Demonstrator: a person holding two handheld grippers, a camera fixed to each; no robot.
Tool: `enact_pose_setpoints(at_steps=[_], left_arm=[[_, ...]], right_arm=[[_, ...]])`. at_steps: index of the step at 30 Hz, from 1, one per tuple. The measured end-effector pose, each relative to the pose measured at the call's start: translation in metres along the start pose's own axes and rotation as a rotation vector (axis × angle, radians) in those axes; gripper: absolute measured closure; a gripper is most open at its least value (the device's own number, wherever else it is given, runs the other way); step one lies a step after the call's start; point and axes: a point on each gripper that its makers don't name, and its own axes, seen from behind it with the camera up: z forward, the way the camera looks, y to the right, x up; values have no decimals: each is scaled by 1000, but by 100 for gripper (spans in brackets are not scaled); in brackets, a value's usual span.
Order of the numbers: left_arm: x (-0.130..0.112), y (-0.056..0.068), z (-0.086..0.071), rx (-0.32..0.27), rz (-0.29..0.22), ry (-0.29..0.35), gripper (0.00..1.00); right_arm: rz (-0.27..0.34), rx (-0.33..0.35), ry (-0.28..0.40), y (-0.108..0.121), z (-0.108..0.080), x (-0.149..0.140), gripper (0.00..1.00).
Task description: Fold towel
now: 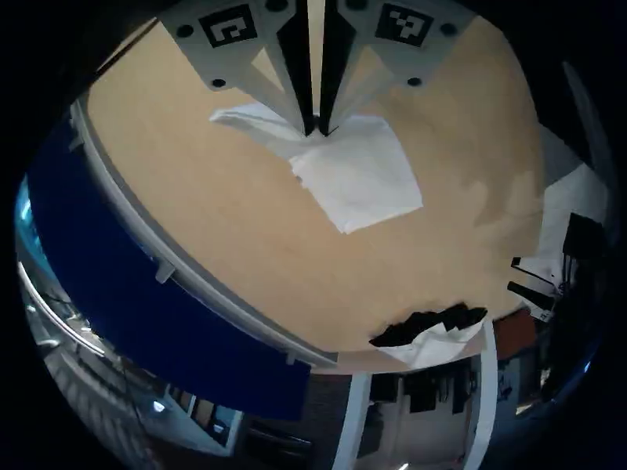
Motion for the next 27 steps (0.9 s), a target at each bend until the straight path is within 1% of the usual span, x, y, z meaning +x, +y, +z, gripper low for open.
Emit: enact_pose_setpoints(at_steps=[7, 12, 15, 18, 21, 24, 27], left_arm=[[3, -2, -5, 5, 8, 10, 8], [4, -6, -10, 17, 9, 20, 8], [3, -9, -14, 26, -2, 26, 9], [1, -12, -18, 39, -19, 29, 9], [-3, -15, -23, 51, -37, 30, 9], [-9, -19, -27, 67, -51, 30, 9], [-14, -22, -30, 79, -62, 30, 9]], right_arm=[[-32, 26, 5, -6, 9, 15, 94], [-76, 65, -1, -19, 23, 26, 94], [-109, 94, -11, -32, 34, 31, 94], [-136, 125, -17, -46, 48, 36, 94], [-150, 159, -26, -63, 65, 41, 94], [-156, 194, -40, -82, 84, 41, 94], [-149, 221, -56, -98, 103, 35, 94]])
